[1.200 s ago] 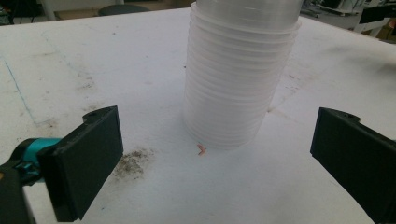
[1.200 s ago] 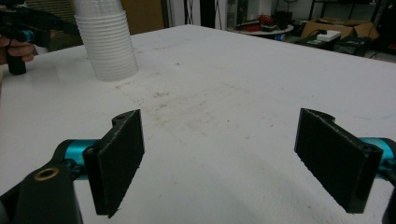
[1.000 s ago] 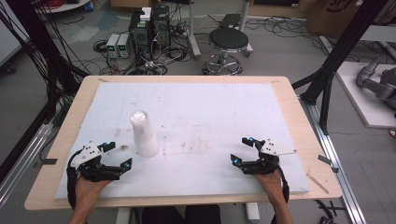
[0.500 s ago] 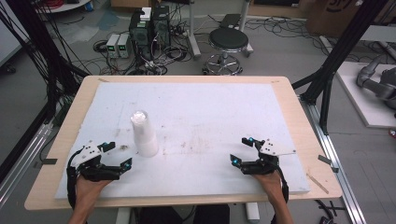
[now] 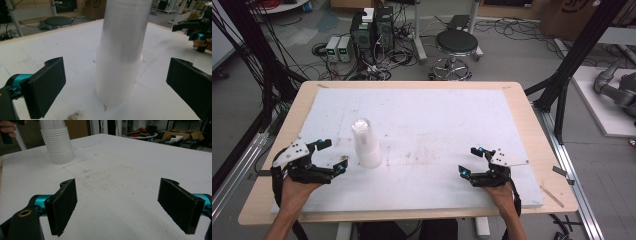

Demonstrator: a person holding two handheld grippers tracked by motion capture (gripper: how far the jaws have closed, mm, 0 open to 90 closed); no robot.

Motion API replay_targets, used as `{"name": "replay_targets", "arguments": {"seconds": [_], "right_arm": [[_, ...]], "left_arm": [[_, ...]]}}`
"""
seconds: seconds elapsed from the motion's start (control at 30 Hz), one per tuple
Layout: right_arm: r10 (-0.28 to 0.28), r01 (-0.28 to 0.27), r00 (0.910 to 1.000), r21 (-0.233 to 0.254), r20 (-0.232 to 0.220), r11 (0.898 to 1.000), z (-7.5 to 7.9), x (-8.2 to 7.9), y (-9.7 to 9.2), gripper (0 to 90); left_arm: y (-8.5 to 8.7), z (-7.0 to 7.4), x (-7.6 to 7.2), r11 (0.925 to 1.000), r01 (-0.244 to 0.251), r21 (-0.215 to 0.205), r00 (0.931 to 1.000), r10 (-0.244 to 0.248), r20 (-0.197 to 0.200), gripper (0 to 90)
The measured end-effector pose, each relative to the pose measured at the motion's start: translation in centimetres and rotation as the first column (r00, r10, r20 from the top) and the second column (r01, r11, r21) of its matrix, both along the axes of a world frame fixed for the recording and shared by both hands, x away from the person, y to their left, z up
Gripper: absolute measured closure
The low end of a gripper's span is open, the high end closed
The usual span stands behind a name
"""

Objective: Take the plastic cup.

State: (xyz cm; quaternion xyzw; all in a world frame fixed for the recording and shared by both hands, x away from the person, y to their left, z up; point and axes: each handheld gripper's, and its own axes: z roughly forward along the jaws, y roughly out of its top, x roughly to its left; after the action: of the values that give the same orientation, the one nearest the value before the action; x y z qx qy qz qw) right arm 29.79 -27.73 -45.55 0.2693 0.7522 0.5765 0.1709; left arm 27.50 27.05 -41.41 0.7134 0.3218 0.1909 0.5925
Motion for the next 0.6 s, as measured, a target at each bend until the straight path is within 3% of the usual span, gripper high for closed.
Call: {"name": "replay_targets", "arguments": {"seconds": [0.33,0.6], "right_arm": [[0.0,0.0,1.0,-0.002,-0.003,1.0,0.0,0.0,0.0,16.0],[-0.001,0.001,1.0,-0.001,-0.001,1.0,0.0,0.0,0.0,16.0]], "left_arm": [[-0.7,6.0,2.2,0.9987,0.04,0.031,0.9967,-0.042,0.069,2.4],[-2.1,8.6,4.0,0.9909,0.115,0.07,0.9912,-0.12,0.058,2.4]]}}
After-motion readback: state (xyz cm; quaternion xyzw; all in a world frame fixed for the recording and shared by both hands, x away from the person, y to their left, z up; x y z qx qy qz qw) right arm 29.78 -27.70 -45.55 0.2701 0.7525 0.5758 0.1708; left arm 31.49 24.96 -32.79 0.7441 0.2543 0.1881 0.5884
